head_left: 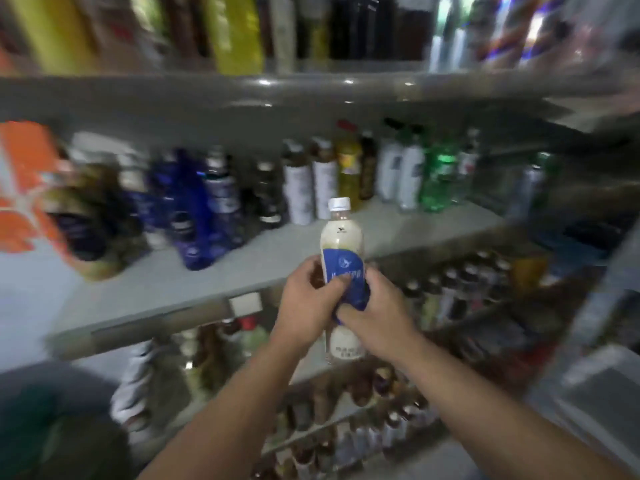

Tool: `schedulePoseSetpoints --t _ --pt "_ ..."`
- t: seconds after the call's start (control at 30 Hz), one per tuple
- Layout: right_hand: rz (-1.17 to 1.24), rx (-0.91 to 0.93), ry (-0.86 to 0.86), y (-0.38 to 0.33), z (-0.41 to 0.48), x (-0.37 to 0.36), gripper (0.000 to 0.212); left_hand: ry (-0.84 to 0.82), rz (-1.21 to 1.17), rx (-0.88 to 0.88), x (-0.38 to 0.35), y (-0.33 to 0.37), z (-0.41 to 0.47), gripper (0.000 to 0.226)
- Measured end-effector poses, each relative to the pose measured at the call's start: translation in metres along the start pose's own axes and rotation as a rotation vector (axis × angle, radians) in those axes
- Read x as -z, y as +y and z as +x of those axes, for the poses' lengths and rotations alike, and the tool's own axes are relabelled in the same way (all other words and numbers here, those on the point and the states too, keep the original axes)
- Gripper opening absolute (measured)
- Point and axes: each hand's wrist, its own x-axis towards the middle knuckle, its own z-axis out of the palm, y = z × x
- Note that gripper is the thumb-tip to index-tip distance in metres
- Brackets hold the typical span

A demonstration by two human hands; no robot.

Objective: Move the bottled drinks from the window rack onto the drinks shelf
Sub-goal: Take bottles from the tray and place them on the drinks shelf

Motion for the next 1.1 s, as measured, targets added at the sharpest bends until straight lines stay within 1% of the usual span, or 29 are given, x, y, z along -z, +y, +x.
schedulePoseSetpoints --t 0.13,0.23,0.33,0.4,0.43,0.5,0.57,0.6,0.63,0.67,0.7,0.73,0.77,0.83,0.87,0.97,1.03,1.1 --pt "-0.016 0.121 -0.177 -0.06 0.011 -0.076 0.057 0.152 0.057 -0.097 0.103 0.016 -0.01 0.03" --pt "-0.038 0.159 -0.18 -0.094 0.012 -0.123 0.06 0.233 0.127 -0.115 0.162 0.022 -0.012 0.039" --pt "-0.021 0.161 -0.167 -0.118 0.018 -0.166 0.061 0.268 0.157 -0.138 0.206 0.019 -0.008 0.038" --pt "-0.011 0.163 -0.179 -0.134 0.023 -0.197 0.058 0.288 0.153 -0.146 0.234 0.013 -0.002 0.039" --pt "-0.034 0.161 -0.173 -0.142 0.027 -0.212 0.052 0.292 0.14 -0.151 0.248 0.009 0.004 0.04" --pt "-0.092 0.124 -0.139 -0.157 0.04 -0.248 0.036 0.301 0.116 -0.151 0.274 0.0 0.017 0.041" --pt "-0.172 0.087 -0.114 -0.17 0.059 -0.283 0.026 0.323 0.13 -0.131 0.294 -0.013 0.031 0.041" --pt "-0.155 0.045 -0.099 -0.176 0.068 -0.298 0.021 0.343 0.15 -0.114 0.301 -0.02 0.037 0.042" --pt "-0.115 0.0 -0.088 -0.178 0.077 -0.311 0.022 0.369 0.158 -0.095 0.307 -0.027 0.041 0.041" --pt "-0.156 -0.027 -0.064 -0.181 0.088 -0.323 0.033 0.398 0.148 -0.075 0.313 -0.034 0.042 0.04" --pt "-0.185 -0.068 -0.034 -0.183 0.098 -0.334 0.037 0.427 0.134 -0.059 0.318 -0.04 0.042 0.038" --pt "-0.175 -0.085 -0.036 -0.185 0.108 -0.342 0.029 0.447 0.114 -0.052 0.324 -0.046 0.04 0.035" --pt "-0.143 -0.092 -0.052 -0.189 0.116 -0.348 0.022 0.451 0.078 -0.052 0.33 -0.052 0.038 0.035" --pt "-0.174 -0.091 -0.036 -0.19 0.133 -0.362 0.042 0.432 -0.039 -0.028 0.341 -0.063 0.034 0.039" --pt "-0.169 -0.085 -0.048 -0.193 0.14 -0.364 0.045 0.419 -0.095 -0.007 0.346 -0.068 0.032 0.041" --pt "-0.153 -0.107 -0.006 -0.192 0.155 -0.375 0.045 0.333 -0.179 0.011 0.357 -0.075 0.037 0.041" --pt "-0.142 -0.114 -0.004 -0.189 0.16 -0.381 0.042 0.261 -0.162 -0.005 0.358 -0.074 0.043 0.04" --pt "-0.119 -0.104 0.011 -0.186 0.162 -0.385 0.038 0.223 -0.142 -0.033 0.357 -0.069 0.049 0.041"
